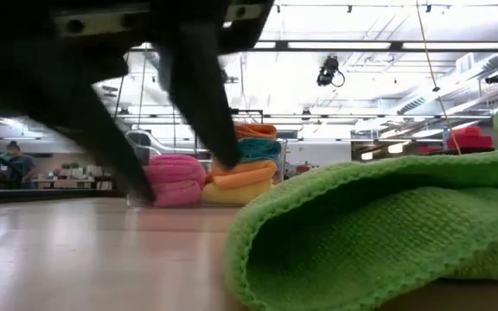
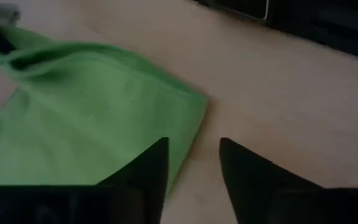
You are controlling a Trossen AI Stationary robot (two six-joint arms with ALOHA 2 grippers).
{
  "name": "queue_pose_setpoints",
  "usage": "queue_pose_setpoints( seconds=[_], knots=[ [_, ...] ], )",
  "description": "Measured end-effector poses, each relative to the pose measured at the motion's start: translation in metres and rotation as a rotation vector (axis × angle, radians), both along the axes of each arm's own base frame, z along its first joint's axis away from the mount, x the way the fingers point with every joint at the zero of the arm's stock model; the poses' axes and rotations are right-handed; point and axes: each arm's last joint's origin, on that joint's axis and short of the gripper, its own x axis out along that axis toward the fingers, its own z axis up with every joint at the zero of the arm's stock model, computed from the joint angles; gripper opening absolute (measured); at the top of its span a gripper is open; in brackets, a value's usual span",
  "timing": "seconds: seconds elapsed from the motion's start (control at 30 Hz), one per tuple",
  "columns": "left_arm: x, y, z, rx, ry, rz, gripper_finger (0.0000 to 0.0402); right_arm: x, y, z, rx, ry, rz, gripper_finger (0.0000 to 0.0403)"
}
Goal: Fold microfiber towels
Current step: Fold the green microfiber cloth
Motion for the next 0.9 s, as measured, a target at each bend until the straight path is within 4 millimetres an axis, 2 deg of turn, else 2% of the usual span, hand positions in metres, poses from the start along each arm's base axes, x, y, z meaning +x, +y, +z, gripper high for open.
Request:
queue_pose_setpoints(
  seconds=[0.17, 0.33, 0.73, 0.9],
  knots=[
    [0.003, -0.007, -0.01, -0.043, -0.01, -0.03, 0.0202, 0.002, -0.001, 0.0, 0.012, 0.0, -0.015, 0.0008],
    [0.005, -0.012, -0.019, -0.041, -0.022, -0.058, 0.0215, 0.004, -0.004, 0.0, 0.008, 0.002, -0.024, 0.0008],
    [0.016, -0.007, -0.034, -0.087, -0.022, 0.005, 0.0148, 0.006, -0.005, 0.0, 0.011, 0.002, -0.026, 0.0008],
    [0.015, -0.007, -0.035, -0.103, -0.008, 0.023, 0.0093, 0.005, -0.004, 0.0, 0.027, 0.012, -0.018, 0.0008]
  ],
)
